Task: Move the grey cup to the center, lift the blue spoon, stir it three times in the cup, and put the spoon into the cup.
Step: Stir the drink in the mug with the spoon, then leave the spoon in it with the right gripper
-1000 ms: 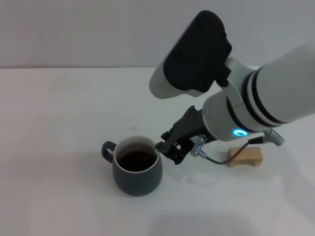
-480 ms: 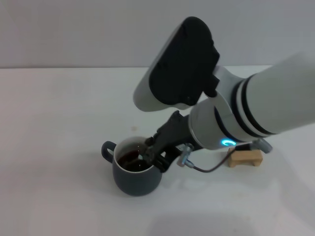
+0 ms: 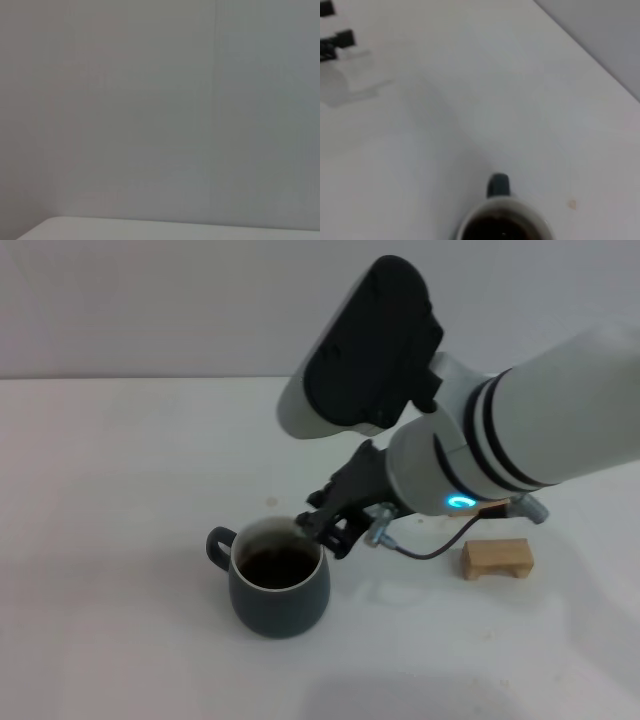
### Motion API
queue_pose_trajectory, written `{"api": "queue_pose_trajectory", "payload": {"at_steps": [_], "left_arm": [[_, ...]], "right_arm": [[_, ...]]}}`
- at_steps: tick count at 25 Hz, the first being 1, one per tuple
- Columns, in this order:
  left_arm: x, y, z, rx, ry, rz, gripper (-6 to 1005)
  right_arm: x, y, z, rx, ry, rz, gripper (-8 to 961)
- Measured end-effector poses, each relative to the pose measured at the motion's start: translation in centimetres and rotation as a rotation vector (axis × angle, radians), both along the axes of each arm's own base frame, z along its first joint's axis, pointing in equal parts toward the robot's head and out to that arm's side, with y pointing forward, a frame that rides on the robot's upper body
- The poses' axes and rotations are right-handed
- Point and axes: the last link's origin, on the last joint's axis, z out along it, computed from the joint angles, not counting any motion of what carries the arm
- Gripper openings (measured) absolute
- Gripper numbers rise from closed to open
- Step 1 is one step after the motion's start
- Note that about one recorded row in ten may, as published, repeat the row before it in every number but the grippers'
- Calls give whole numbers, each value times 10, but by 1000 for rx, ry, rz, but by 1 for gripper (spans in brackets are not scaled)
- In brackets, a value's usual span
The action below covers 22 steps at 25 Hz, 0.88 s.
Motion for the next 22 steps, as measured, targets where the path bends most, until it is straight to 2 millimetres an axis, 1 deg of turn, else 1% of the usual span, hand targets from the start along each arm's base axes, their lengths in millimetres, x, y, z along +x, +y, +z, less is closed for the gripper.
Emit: {"api": "queue_pose_trajectory", "payload": {"at_steps": [3, 7, 8, 9, 12, 13, 16, 19, 22], "left_arm": [[0, 0, 0, 0, 1, 1, 859], [0, 0, 0, 1, 1, 1, 859], [0, 0, 0, 2, 1, 1, 859], [0, 0, 0, 2, 1, 1, 859], [0, 1, 1, 3, 1, 0, 859], [0, 1, 1, 3, 1, -2, 859], [1, 1, 0, 2, 0, -4, 859], [1, 2, 0, 3, -1, -6, 859], [1, 2, 0, 3, 0, -6, 859]], "right_arm": [[10, 2, 5, 22, -30, -21, 266], [13, -2, 6, 14, -33, -34, 267], [12, -8, 5, 1, -30, -25, 268], [12, -8, 5, 1, -30, -25, 268], [8, -17, 1, -30, -14, -18, 269], [4, -24, -2, -67, 11, -21, 270], [0, -27, -4, -97, 32, -22, 271], [-4, -26, -5, -98, 43, -10, 272], [-5, -18, -3, -58, 59, 2, 273]]}}
